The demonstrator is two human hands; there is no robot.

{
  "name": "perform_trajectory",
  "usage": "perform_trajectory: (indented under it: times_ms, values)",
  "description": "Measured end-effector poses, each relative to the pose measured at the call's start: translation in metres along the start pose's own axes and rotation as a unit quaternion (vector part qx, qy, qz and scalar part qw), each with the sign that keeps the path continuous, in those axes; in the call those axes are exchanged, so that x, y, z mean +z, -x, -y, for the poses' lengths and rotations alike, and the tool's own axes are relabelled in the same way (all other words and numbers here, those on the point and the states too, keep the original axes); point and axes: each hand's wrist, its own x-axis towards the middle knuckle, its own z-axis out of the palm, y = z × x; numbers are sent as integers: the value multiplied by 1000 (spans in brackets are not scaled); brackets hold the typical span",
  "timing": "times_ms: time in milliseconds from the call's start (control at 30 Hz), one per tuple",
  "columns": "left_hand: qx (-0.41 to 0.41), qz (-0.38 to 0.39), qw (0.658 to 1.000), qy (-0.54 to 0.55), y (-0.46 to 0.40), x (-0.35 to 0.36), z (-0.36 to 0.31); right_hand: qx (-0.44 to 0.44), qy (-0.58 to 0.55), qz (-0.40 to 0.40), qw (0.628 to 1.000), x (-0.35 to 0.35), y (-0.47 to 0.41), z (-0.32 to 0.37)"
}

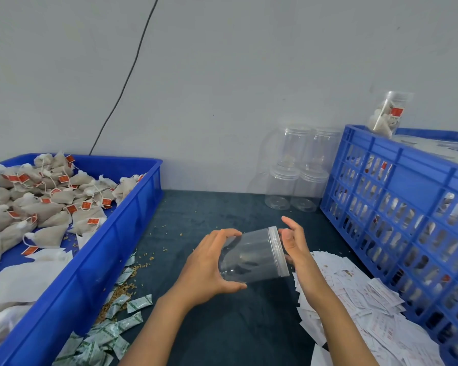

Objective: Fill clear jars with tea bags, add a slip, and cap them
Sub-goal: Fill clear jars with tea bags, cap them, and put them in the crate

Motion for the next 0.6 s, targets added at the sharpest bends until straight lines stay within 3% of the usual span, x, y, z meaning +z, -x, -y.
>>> perform_trajectory:
  times_ms: [167,400,500,600]
  values:
    - [-3,4,1000,8,1,0,1,27,39,7,999,1,2,-4]
    - [-11,-3,1000,17,1,0,0,-62,-10,64,996,-15,4,-2]
    - [-11,-5,1000,21,1,0,1,-38,-49,20,998,-16,3,2]
    - [-14,-5,1000,22,0,0,1,8,33,18,999,-9,1,-1]
